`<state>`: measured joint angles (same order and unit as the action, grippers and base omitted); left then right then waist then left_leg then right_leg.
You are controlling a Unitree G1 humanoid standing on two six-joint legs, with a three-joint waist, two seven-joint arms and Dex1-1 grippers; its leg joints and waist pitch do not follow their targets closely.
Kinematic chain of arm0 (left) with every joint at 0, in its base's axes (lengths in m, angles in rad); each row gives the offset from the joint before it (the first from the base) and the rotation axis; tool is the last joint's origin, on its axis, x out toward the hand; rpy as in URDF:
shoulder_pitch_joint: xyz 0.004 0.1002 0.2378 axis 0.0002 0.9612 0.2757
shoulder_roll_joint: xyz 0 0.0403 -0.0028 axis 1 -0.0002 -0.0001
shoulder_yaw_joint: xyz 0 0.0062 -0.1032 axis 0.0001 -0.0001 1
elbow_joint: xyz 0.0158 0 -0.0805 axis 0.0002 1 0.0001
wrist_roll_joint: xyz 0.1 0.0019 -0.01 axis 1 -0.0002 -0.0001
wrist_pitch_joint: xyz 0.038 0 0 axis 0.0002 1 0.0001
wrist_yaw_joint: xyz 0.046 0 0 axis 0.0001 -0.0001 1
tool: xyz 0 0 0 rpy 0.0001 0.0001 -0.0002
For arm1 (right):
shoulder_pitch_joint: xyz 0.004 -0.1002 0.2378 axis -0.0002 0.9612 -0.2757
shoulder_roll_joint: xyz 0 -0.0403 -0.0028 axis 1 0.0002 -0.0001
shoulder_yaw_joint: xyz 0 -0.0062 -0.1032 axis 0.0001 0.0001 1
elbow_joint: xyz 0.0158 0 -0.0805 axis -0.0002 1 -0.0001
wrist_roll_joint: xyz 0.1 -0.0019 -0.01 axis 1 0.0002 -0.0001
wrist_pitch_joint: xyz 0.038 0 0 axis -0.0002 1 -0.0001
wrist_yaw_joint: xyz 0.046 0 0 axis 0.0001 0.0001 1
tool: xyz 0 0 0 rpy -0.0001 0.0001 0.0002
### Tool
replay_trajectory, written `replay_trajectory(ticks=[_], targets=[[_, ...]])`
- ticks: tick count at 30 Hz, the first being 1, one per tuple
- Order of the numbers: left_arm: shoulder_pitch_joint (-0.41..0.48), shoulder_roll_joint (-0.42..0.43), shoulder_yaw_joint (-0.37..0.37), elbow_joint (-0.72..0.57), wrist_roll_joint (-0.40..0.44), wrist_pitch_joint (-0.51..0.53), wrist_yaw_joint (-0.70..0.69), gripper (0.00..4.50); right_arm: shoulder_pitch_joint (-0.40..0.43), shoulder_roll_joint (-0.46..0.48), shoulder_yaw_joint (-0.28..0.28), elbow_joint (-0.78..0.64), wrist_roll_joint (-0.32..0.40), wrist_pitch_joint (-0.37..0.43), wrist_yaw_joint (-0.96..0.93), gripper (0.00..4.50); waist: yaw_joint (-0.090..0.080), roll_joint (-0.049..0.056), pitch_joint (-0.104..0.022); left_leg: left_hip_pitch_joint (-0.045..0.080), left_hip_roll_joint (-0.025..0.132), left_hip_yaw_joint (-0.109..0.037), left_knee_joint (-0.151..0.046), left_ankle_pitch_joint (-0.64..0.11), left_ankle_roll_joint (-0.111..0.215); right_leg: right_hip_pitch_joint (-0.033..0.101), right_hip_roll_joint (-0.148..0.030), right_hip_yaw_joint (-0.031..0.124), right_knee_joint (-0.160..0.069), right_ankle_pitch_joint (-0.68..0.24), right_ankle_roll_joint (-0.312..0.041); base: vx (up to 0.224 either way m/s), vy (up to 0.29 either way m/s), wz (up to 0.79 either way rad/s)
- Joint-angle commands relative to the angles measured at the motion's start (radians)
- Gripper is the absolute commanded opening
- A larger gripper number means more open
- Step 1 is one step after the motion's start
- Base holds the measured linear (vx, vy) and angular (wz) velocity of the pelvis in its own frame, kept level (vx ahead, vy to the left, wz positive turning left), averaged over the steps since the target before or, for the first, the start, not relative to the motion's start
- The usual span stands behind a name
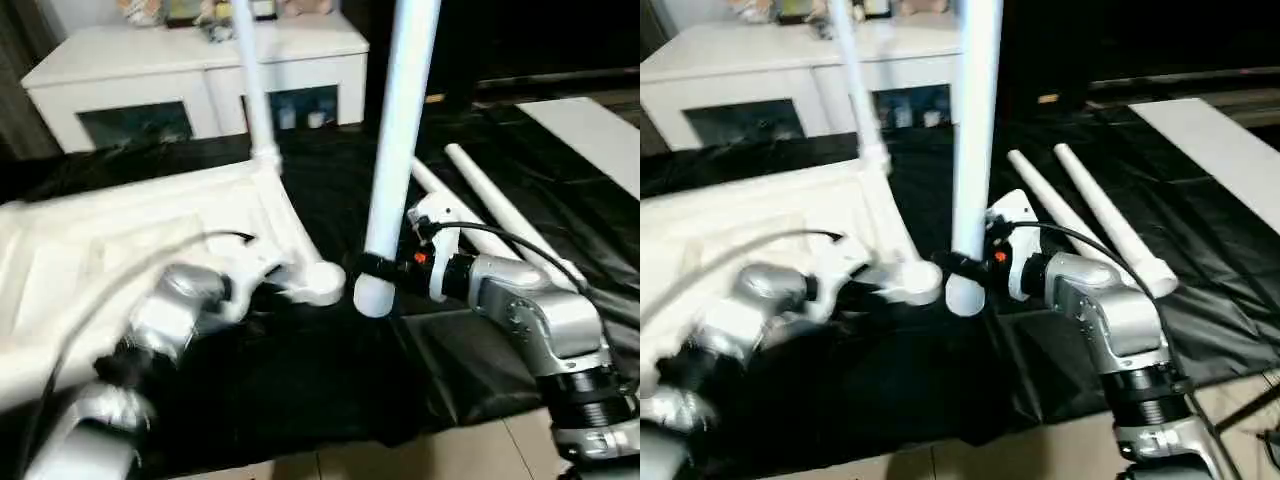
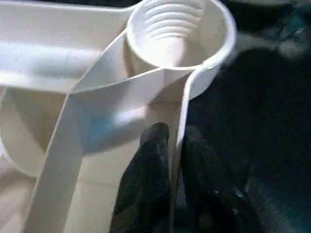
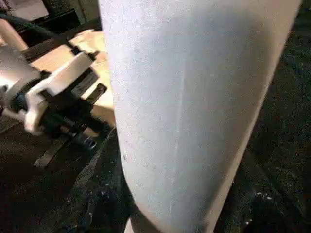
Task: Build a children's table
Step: Pick table leg
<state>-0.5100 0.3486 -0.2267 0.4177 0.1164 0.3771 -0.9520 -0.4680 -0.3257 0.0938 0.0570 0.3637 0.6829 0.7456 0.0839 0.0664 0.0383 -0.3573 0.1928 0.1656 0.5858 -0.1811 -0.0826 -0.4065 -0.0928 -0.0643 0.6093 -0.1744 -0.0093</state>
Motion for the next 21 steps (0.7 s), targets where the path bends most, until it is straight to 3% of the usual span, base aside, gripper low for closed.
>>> replay_trajectory(ticks=[1,2,4,5,6,7,10,11,12,13,14,16,17,18,21], targets=[[0.021,0.025,-0.018,-0.019,0.025,-0.06,0.018,0.31,-0.026,0.005,-0.014,0.002,0.003,-0.021,-0.012,1.84,0.006,-0.007,-0.064,-0.006,0.019,-0.006,-0.068,-0.215,0.029,0.054,-0.041,0.034,-0.077,-0.208,-0.181,0.0,0.0,0.0],[0.032,0.034,-0.03,-0.029,0.028,-0.106,0.008,0.31,-0.03,0.01,-0.017,0.005,0.005,-0.026,-0.016,1.84,0.004,-0.023,-0.064,-0.006,0.019,-0.002,-0.067,-0.21,0.034,0.053,-0.04,0.034,-0.079,-0.207,-0.178,0.0,0.0,0.0],[0.069,0.066,-0.071,-0.066,0.063,-0.192,0.005,0.03,-0.042,0.018,-0.026,0.024,-0.003,-0.049,-0.028,1.84,0.008,-0.019,-0.064,-0.011,0.023,-0.007,-0.069,-0.199,0.031,0.054,-0.044,0.034,-0.071,-0.217,-0.168,0.0,0.0,0.0],[0.081,0.083,-0.09,-0.073,0.074,-0.221,-0.01,0.03,-0.048,0.019,-0.029,0.035,-0.006,-0.057,-0.03,1.84,0.009,-0.025,-0.063,-0.006,0.023,-0.002,-0.068,-0.197,0.031,0.049,-0.042,0.033,-0.076,-0.234,-0.162,0.0,0.0,0.0],[0.095,0.093,-0.098,-0.092,0.086,-0.212,-0.005,0.01,-0.055,0.023,-0.034,0.045,-0.009,-0.065,-0.036,1.84,0.009,-0.021,-0.066,-0.01,0.024,-0.004,-0.067,-0.175,0.029,0.052,-0.045,0.035,-0.067,-0.209,-0.17,0.0,0.0,0.0],[0.105,0.098,-0.1,-0.105,0.092,-0.206,0.005,0.0,-0.064,0.028,-0.041,0.057,-0.011,-0.072,-0.044,1.84,0.008,-0.031,-0.066,-0.01,0.025,-0.001,-0.066,-0.16,0.032,0.05,-0.043,0.036,-0.066,-0.189,-0.174,0.0,0.0,0.0],[0.12,0.084,-0.077,-0.132,0.078,-0.177,0.029,0.0,-0.083,0.038,-0.053,0.077,-0.006,-0.083,-0.047,1.84,0.011,-0.033,-0.065,-0.011,0.025,0.0,-0.064,-0.14,0.036,0.049,-0.044,0.036,-0.06,-0.171,-0.184,0.0,0.0,0.0],[0.131,0.068,-0.054,-0.156,0.054,-0.159,0.039,0.0,-0.095,0.046,-0.058,0.09,-0.004,-0.094,-0.048,1.84,0.014,-0.039,-0.066,-0.009,0.026,0.001,-0.063,-0.126,0.04,0.048,-0.044,0.037,-0.056,-0.154,-0.187,0.0,0.0,0.0],[0.138,0.061,-0.039,-0.168,0.04,-0.153,0.051,0.0,-0.103,0.05,-0.057,0.098,0.0,-0.098,-0.042,1.84,0.009,-0.056,-0.063,-0.01,0.025,0.004,-0.065,-0.127,0.045,0.047,-0.042,0.036,-0.061,-0.143,-0.192,0.0,0.0,0.0],[0.142,0.05,-0.014,-0.174,0.015,-0.143,0.062,0.0,-0.111,0.055,-0.053,0.106,0.004,-0.101,-0.035,1.84,0.013,-0.047,-0.063,-0.008,0.026,0.003,-0.065,-0.131,0.042,0.045,-0.044,0.037,-0.056,-0.139,-0.198,0.0,0.0,0.0],[0.145,0.045,0.002,-0.176,-0.005,-0.143,0.071,0.52,-0.116,0.058,-0.049,0.112,0.007,-0.104,-0.03,1.84,0.01,-0.047,-0.061,-0.008,0.026,0.003,-0.066,-0.138,0.042,0.044,-0.043,0.036,-0.058,-0.142,-0.197,0.0,0.0,0.0],[0.149,0.04,0.032,-0.181,-0.06,-0.12,0.058,0.64,-0.126,0.06,-0.036,0.133,-0.001,-0.119,-0.018,1.84,0.009,-0.053,-0.06,-0.007,0.023,0.005,-0.066,-0.163,0.036,0.046,-0.044,0.037,-0.059,-0.162,-0.195,0.0,0.0,0.0],[0.152,0.047,0.036,-0.183,-0.063,-0.123,0.061,0.7,-0.132,0.06,-0.034,0.147,-0.004,-0.126,-0.016,1.84,0.012,-0.061,-0.06,-0.008,0.024,0.004,-0.066,-0.172,0.033,0.047,-0.047,0.037,-0.059,-0.183,-0.193,0.0,0.0,0.0],[0.154,0.052,0.038,-0.184,-0.063,-0.125,0.065,0.86,-0.137,0.061,-0.033,0.156,-0.007,-0.131,-0.015,1.84,0.012,-0.057,-0.059,-0.005,0.025,0.004,-0.068,-0.178,0.032,0.043,-0.046,0.038,-0.062,-0.191,-0.192,0.0,0.0,0.0],[0.16,0.078,0.041,-0.181,-0.033,-0.15,0.085,1.09,-0.151,0.08,-0.048,0.18,-0.002,-0.138,-0.019,1.84,0.011,-0.066,-0.056,-0.004,0.026,0.004,-0.071,-0.199,0.021,0.042,-0.044,0.038,-0.064,-0.199,-0.181,0.0,0.0,0.0]])
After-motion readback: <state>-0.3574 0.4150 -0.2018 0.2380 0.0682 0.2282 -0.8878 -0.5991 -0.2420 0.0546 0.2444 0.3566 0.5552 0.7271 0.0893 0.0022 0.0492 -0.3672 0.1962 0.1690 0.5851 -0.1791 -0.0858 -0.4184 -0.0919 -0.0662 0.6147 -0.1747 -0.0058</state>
